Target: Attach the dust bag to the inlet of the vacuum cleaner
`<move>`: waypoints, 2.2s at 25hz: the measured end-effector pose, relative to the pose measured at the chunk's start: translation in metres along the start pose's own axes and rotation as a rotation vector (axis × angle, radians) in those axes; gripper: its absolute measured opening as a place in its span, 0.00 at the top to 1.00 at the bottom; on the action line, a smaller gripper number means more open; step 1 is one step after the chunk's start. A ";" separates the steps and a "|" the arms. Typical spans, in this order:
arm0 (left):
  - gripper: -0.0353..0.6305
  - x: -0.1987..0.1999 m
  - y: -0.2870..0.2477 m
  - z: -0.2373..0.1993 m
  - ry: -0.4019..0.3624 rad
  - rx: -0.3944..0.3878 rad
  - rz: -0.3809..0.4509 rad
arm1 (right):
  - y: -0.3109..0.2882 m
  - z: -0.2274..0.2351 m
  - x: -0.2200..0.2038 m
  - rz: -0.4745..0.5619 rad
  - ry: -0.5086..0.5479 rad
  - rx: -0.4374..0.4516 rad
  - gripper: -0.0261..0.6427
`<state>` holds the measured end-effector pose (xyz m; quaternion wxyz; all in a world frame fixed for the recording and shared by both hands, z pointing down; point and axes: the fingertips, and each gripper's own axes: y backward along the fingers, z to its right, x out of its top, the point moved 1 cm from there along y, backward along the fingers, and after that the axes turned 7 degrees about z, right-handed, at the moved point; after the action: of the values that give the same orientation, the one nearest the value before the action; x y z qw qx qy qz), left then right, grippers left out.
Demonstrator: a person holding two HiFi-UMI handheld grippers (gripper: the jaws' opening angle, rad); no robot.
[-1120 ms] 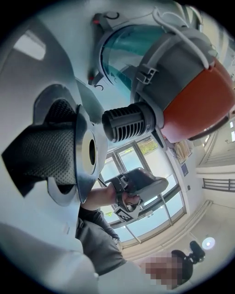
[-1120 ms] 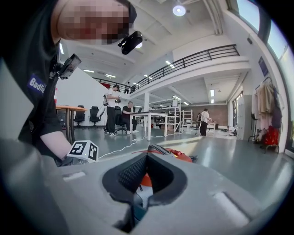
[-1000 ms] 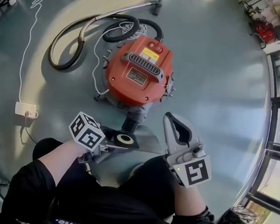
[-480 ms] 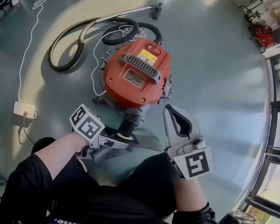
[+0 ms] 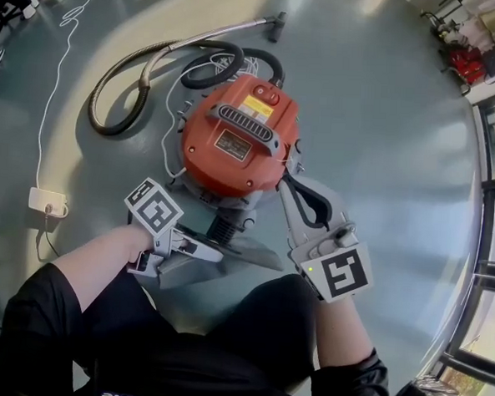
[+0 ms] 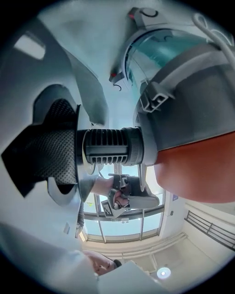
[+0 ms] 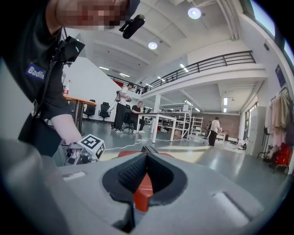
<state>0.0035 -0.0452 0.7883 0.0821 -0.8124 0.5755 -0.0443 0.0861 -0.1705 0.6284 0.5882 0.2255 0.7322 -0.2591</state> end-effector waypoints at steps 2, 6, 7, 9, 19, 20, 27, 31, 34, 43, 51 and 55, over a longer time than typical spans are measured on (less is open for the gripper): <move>0.49 0.000 0.000 0.000 -0.002 0.007 -0.021 | -0.008 0.004 0.000 0.006 0.017 0.012 0.97; 0.49 0.002 0.001 0.001 0.028 -0.002 -0.031 | -0.024 0.017 -0.009 -0.006 0.076 0.023 0.97; 0.49 0.002 0.000 0.001 0.035 -0.004 -0.030 | -0.028 0.019 -0.011 -0.010 0.085 0.031 0.97; 0.49 0.002 0.000 0.001 0.040 0.003 -0.032 | -0.036 0.024 -0.017 -0.026 0.091 0.047 0.97; 0.49 0.001 0.000 0.000 0.038 0.006 -0.038 | -0.068 0.032 -0.049 -0.134 0.106 0.196 0.69; 0.49 0.000 0.000 0.001 0.043 0.004 -0.040 | -0.071 0.030 -0.051 -0.144 0.117 0.212 0.69; 0.49 0.004 -0.001 0.002 0.048 -0.003 -0.044 | -0.085 0.027 -0.055 -0.184 0.136 0.273 0.73; 0.49 0.003 -0.004 0.001 0.037 -0.008 -0.043 | -0.084 0.026 -0.055 -0.201 0.143 0.292 0.73; 0.49 0.005 -0.003 0.001 0.046 -0.024 -0.009 | -0.084 0.026 -0.056 -0.208 0.160 0.290 0.73; 0.49 0.008 0.003 0.001 0.051 -0.035 -0.034 | -0.084 0.025 -0.055 -0.221 0.174 0.275 0.73; 0.48 0.009 -0.004 0.000 0.027 -0.033 -0.053 | -0.084 0.025 -0.055 -0.223 0.183 0.259 0.73; 0.48 0.008 0.001 0.005 0.042 -0.055 -0.038 | -0.084 0.025 -0.054 -0.219 0.183 0.259 0.73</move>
<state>0.0061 -0.0531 0.7831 0.0469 -0.8241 0.5625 -0.0473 0.0626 -0.2517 0.6869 0.4534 0.2411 0.7633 -0.3919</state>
